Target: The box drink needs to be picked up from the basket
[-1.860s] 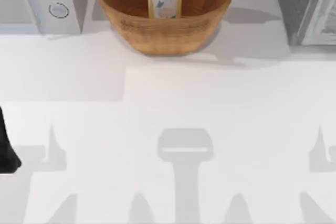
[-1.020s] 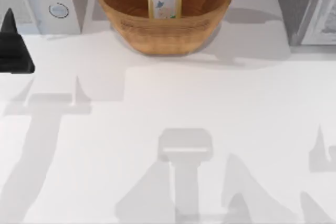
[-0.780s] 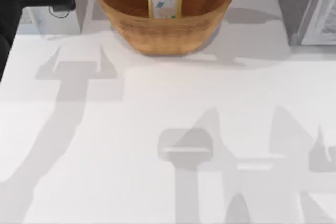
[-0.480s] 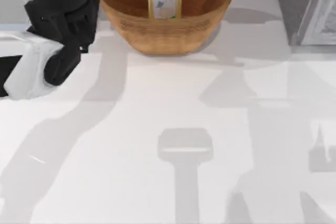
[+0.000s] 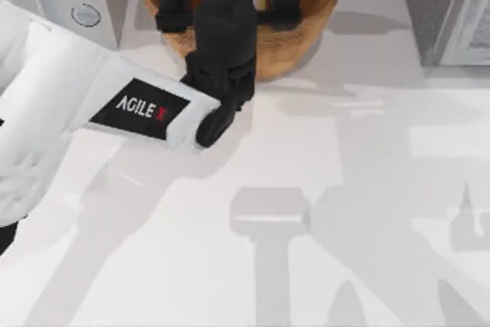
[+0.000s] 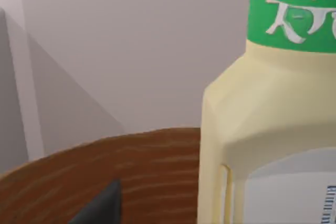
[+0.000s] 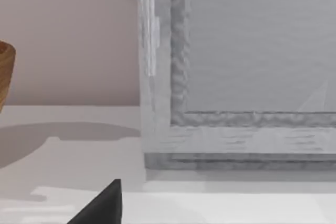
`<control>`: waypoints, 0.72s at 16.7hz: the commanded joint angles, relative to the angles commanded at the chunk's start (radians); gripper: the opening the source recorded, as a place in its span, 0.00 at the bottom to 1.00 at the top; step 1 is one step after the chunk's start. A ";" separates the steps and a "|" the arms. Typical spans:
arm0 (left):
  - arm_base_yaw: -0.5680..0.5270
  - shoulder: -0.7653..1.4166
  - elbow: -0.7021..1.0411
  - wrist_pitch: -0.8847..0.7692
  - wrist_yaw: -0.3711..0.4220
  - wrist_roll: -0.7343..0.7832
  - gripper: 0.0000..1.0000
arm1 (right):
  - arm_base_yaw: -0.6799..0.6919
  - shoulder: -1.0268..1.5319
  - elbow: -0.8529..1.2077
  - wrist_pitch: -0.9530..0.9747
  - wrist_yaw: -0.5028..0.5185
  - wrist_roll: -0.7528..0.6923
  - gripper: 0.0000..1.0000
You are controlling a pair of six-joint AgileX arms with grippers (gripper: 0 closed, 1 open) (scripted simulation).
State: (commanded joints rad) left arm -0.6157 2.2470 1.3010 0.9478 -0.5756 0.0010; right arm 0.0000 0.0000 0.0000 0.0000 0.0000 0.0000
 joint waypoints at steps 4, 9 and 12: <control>-0.017 0.056 0.032 0.023 -0.014 0.004 1.00 | 0.000 0.000 0.000 0.000 0.000 0.000 1.00; -0.012 0.049 0.036 0.015 -0.010 0.004 1.00 | 0.000 0.000 0.000 0.000 0.000 0.000 1.00; -0.002 0.079 0.086 -0.008 0.001 0.003 1.00 | 0.000 0.000 0.000 0.000 0.000 0.000 1.00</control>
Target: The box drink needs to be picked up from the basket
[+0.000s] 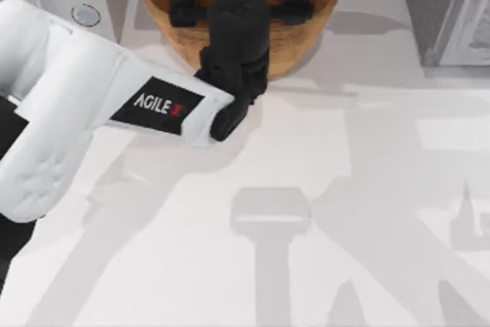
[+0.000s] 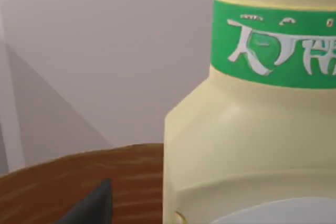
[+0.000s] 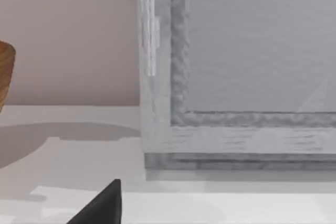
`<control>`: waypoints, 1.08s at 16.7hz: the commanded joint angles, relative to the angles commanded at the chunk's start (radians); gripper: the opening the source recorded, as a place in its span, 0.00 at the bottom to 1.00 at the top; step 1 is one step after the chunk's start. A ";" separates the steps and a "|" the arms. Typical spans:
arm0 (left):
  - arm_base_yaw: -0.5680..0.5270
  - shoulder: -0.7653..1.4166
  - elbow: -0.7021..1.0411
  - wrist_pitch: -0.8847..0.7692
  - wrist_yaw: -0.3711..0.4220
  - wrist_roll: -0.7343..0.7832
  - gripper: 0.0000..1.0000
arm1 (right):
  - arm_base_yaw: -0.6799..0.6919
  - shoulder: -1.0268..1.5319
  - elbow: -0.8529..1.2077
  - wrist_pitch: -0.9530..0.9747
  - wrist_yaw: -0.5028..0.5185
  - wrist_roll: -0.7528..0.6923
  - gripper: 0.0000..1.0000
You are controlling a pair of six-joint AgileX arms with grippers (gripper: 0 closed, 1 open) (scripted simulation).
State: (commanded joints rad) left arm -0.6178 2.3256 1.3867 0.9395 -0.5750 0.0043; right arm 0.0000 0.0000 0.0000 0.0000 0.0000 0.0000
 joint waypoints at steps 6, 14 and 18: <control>0.032 0.080 0.148 -0.069 0.033 -0.001 1.00 | 0.000 0.000 0.000 0.000 0.000 0.000 1.00; 0.041 0.103 0.191 -0.089 0.042 -0.001 0.92 | 0.000 0.000 0.000 0.000 0.000 0.000 1.00; 0.041 0.103 0.191 -0.089 0.042 -0.001 0.62 | 0.000 0.000 0.000 0.000 0.000 0.000 1.00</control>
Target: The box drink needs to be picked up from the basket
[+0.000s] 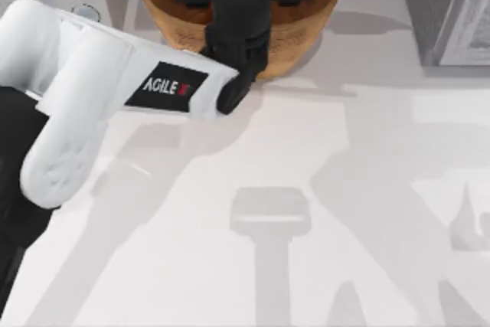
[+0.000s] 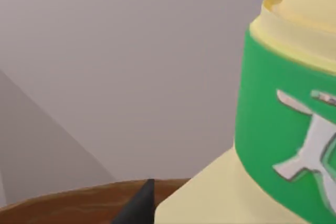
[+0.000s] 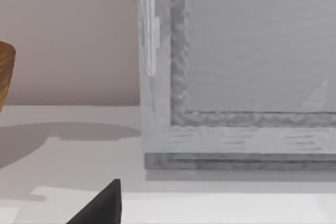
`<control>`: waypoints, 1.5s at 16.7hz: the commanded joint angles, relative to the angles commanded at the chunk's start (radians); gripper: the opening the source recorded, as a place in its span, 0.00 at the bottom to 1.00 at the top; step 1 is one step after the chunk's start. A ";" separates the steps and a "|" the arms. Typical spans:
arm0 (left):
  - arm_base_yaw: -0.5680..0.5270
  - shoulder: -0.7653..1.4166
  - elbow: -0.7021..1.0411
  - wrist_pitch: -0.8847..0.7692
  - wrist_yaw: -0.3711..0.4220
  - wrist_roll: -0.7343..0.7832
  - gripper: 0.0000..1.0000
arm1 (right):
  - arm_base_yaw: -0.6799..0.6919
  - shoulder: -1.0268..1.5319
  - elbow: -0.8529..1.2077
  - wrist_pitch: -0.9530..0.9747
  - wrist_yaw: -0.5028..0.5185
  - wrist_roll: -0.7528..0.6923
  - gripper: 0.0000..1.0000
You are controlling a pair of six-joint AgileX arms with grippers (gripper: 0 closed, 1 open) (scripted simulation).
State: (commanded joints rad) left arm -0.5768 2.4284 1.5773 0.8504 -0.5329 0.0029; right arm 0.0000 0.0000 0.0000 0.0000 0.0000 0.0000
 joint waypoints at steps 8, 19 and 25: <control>0.000 0.000 0.000 0.000 0.000 0.000 0.02 | 0.000 0.000 0.000 0.000 0.000 0.000 1.00; -0.009 -0.025 0.009 -0.018 0.000 -0.001 0.00 | 0.000 0.000 0.000 0.000 0.000 0.000 1.00; -0.010 -0.123 0.131 -0.236 -0.002 0.000 0.00 | 0.000 0.000 0.000 0.000 0.000 0.000 1.00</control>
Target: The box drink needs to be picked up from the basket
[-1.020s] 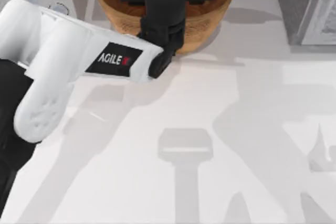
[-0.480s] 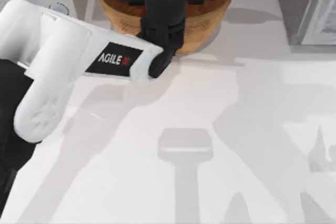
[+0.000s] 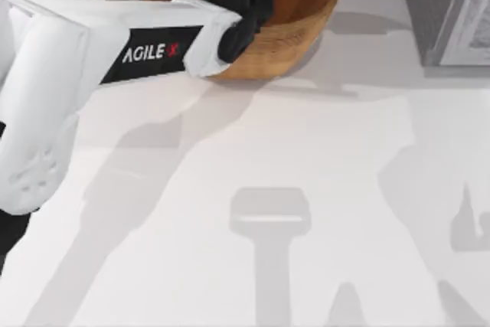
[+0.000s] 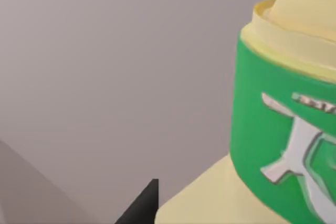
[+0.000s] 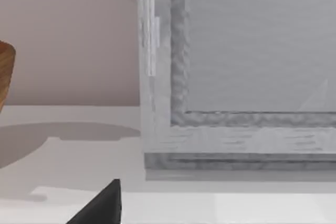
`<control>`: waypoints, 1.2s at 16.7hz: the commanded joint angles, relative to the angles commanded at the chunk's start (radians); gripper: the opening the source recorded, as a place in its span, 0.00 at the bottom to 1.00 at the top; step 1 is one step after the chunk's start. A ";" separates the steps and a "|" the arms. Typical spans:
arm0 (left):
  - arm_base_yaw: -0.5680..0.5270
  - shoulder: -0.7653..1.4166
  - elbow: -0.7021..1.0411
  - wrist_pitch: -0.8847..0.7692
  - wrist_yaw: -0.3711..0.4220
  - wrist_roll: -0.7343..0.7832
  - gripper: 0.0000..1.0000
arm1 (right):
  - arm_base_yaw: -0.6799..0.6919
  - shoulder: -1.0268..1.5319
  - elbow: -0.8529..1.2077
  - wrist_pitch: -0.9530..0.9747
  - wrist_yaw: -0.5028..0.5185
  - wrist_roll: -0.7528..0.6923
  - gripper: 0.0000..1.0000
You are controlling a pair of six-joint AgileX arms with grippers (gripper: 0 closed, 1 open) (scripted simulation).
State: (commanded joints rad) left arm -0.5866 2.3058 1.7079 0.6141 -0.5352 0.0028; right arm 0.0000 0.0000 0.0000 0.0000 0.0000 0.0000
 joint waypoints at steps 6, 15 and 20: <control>-0.001 -0.100 0.126 -0.225 -0.002 0.001 0.00 | 0.000 0.000 0.000 0.000 0.000 0.000 1.00; 0.018 -0.166 0.080 -0.251 0.013 0.003 0.00 | 0.000 0.000 0.000 0.000 0.000 0.000 1.00; 0.100 -0.480 -0.173 -0.303 0.087 0.001 0.00 | 0.000 0.000 0.000 0.000 0.000 0.000 1.00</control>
State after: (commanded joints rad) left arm -0.4869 1.8255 1.5345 0.3107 -0.4481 0.0037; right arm 0.0000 0.0000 0.0000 0.0000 0.0000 0.0000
